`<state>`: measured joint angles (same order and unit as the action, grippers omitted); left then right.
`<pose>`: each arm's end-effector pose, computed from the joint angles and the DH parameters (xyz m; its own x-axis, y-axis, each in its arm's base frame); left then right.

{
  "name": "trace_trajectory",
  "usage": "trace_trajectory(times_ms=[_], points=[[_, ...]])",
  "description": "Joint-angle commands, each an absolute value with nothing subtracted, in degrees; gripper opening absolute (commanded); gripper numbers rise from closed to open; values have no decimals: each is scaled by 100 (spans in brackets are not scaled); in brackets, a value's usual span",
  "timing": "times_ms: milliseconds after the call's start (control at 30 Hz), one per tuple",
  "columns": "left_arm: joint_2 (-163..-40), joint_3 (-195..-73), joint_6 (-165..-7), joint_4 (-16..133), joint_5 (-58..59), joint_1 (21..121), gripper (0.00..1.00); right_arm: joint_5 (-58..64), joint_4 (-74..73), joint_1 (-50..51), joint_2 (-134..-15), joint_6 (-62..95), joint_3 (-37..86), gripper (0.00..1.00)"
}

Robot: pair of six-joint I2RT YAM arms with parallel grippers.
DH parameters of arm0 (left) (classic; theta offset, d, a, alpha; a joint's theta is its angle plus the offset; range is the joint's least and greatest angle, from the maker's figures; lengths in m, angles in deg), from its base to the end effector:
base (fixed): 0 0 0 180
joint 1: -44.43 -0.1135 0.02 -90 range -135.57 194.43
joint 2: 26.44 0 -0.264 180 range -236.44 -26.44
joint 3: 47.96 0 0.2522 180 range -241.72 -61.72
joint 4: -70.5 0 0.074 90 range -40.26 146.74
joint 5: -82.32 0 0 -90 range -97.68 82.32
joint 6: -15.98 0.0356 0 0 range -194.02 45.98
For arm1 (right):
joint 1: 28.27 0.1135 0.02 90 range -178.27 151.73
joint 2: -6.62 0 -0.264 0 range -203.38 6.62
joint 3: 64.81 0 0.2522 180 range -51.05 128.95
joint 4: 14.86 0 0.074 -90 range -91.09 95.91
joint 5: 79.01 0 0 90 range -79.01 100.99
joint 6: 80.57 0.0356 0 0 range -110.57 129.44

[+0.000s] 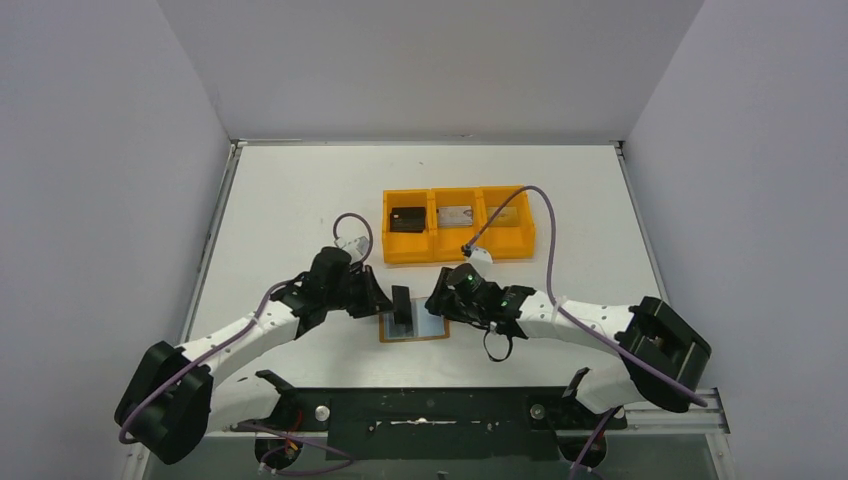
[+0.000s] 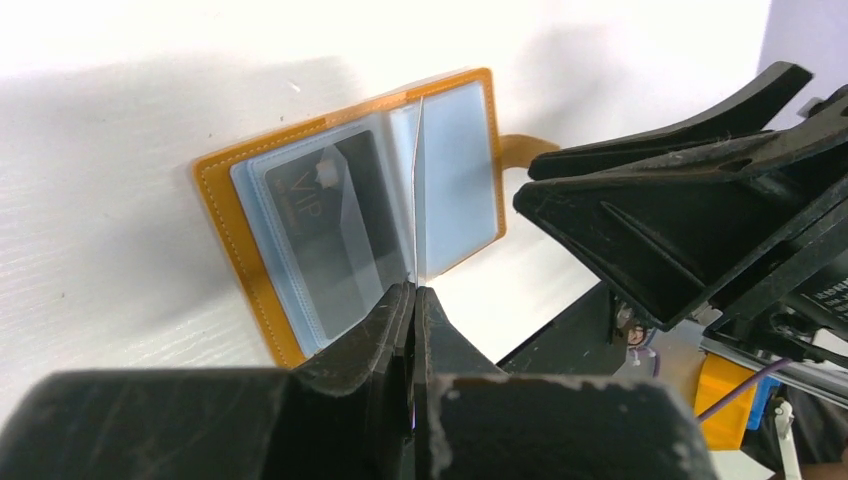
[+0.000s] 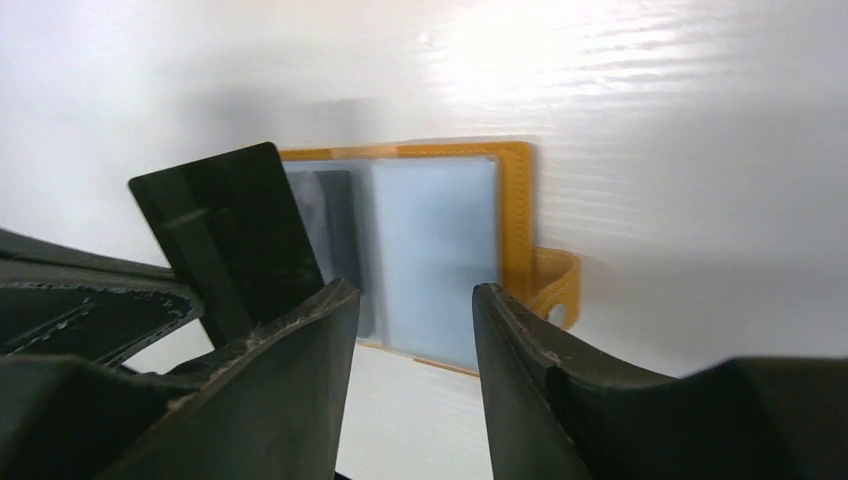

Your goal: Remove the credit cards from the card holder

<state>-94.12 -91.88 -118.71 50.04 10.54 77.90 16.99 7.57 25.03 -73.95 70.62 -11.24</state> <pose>0.1839 -0.1349 0.1809 -0.9135 -0.1969 -0.3561 0.0962 0.7459 -0.6590 0.1659 0.2163 0.1763 -0.8819 0.2750 -0.3830 0.0331 0.8463 0.5316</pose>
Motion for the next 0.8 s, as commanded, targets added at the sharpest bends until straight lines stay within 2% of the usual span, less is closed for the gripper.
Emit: trace_trajectory(times_ms=[0, 233, 767], points=[[-8904, -9295, -11766, 5141, 1074, 7643, 0, 1617, -339, 2499, -6963, 6813, -1357, 48], [-8436, -9051, -11883, 5568, 1689, 7308, 0, 1199, -2406, 2372, -6449, 6776, -2264, 56], [-8261, -8664, -12456, 6947, 3327, 6841, 0, -1048, -4331, 1623, -7057, 6973, -2437, 57]])
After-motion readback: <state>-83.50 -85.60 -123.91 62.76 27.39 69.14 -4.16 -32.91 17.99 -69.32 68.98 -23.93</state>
